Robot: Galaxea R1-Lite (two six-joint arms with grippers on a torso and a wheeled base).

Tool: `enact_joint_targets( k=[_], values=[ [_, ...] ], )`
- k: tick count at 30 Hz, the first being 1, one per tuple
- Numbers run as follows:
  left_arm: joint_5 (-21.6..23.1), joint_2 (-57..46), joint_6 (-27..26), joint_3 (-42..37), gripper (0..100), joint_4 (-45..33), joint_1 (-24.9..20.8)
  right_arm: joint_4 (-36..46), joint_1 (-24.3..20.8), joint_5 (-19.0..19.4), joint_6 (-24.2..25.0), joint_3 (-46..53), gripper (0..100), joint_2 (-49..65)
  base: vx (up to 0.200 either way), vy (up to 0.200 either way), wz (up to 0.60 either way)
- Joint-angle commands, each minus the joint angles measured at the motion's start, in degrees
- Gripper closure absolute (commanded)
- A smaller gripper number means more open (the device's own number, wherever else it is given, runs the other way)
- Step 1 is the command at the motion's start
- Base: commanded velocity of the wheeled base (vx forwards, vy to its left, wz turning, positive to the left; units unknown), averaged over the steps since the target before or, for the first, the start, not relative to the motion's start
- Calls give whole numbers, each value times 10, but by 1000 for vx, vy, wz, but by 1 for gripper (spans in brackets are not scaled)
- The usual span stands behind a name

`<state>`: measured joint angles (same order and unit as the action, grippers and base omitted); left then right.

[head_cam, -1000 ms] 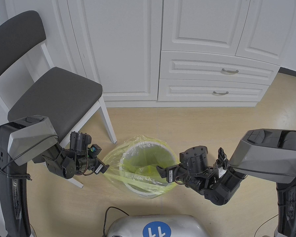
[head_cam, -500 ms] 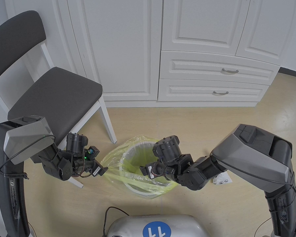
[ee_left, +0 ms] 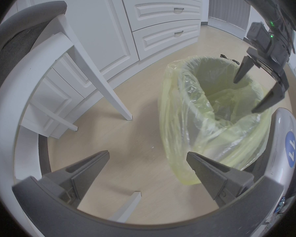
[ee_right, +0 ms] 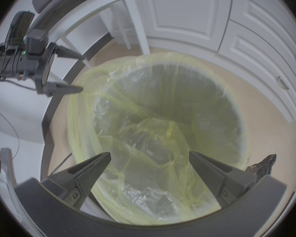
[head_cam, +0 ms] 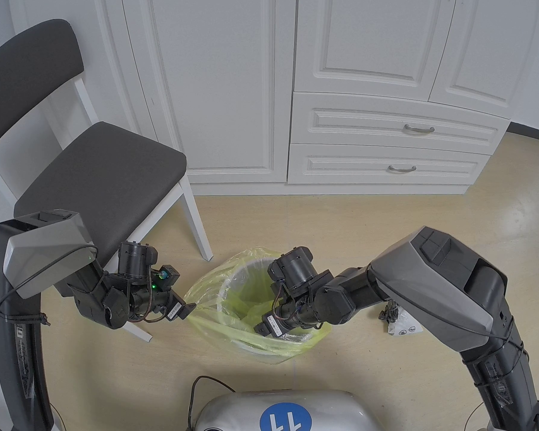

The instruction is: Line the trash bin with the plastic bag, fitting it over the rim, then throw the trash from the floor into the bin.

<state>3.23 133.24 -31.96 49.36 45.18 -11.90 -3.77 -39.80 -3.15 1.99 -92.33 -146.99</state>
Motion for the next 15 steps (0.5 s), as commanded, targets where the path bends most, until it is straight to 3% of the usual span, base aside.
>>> enact_joint_targets(
  k=[1, 5, 15],
  values=[
    [0, -1, -1, -5, 0, 5, -1, 82, 15, 75, -34, -29, 0, 22, 0, 0, 0],
    [0, -3, -1, -6, 0, 5, -1, 166, 30, 144, -93, -24, 0, 46, 0, 0, 0],
    [1, -1, 1, -2, 0, 17, -2, 178, 32, 141, -104, -22, 0, 46, 0, 0, 0]
  ],
)
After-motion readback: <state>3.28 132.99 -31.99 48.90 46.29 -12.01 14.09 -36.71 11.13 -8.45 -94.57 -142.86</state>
